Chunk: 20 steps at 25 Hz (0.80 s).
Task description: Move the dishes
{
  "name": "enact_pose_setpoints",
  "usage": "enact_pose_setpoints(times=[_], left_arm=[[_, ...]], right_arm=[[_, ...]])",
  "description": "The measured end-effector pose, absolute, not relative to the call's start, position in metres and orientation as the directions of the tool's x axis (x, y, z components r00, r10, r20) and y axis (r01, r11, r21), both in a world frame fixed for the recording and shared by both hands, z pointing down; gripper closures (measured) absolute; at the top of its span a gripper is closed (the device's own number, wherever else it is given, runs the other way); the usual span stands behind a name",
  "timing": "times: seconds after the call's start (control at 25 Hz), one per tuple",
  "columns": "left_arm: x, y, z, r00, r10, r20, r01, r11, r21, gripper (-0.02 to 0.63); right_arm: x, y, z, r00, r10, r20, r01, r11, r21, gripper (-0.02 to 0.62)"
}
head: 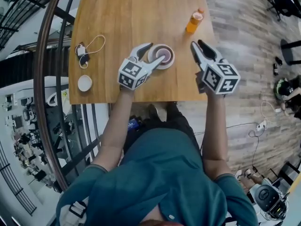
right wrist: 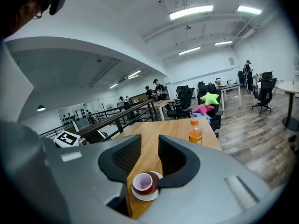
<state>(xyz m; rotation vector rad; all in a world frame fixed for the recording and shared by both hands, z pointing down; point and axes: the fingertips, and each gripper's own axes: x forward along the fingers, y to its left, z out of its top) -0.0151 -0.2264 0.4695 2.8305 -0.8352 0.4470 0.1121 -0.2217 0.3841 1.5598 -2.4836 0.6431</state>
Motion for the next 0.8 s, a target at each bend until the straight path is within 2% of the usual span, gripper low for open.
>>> enact_pose_setpoints(times=[0.52,0.8], left_arm=[[0.012,-0.222,0.532,0.749,-0.495,0.441,-0.556,-0.831,0.012,0.288],[0.022,-0.249,0.571,0.705,-0.445,0.552,-0.532,-0.846,-0.003,0.259]], right_arm=[[0.124,-0.22,0.421,-0.488,-0.786,0.38,-0.866,0.38,-0.325,0.499],[0.131,-0.257,0.437,-0.493,-0.77,0.404,-0.861,0.364,-0.355,0.499]])
